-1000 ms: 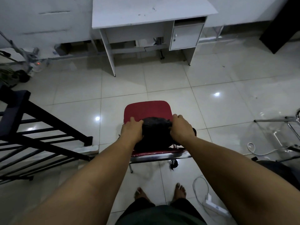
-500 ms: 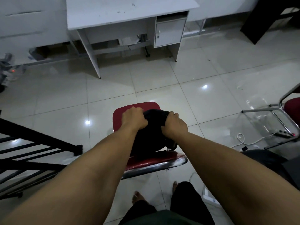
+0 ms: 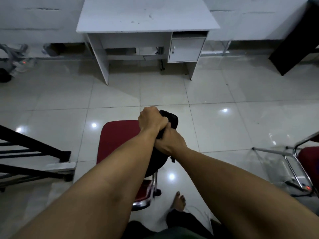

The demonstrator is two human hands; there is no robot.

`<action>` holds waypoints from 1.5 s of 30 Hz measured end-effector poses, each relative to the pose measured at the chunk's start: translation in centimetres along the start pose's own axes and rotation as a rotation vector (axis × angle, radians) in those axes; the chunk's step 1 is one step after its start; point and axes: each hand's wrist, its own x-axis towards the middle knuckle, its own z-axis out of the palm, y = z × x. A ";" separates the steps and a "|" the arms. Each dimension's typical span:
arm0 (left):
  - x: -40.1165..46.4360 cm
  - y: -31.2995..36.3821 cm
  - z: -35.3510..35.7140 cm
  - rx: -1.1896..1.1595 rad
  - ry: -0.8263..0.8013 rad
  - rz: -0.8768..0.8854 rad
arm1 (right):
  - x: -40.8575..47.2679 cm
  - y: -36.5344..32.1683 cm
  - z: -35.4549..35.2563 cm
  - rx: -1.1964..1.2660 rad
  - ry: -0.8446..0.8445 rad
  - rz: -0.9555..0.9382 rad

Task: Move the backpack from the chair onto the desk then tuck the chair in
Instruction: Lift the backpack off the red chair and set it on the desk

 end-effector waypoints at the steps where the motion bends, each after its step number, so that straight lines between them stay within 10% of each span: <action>1: 0.3 1.3 0.5 -0.035 0.022 -0.051 | 0.5 0.5 -0.5 -0.005 -0.049 -0.015; 7: 1.5 7.1 2.3 -0.228 0.055 -0.208 | 3.9 3.4 -3.7 0.157 0.058 0.041; 16: 8.0 13.1 2.8 -0.438 -0.111 0.097 | 12.0 7.5 -15.9 0.115 0.362 -0.003; 21: 13.3 11.9 3.6 0.062 0.003 0.107 | 17.4 9.0 -21.5 0.033 0.443 -0.059; 32: 33.5 22.1 2.4 0.168 -0.369 0.160 | 32.5 11.1 -33.1 -0.001 0.526 -0.146; 45: 51.1 35.9 -1.6 -0.093 0.153 0.287 | 52.8 7.7 -49.5 0.112 0.691 -0.158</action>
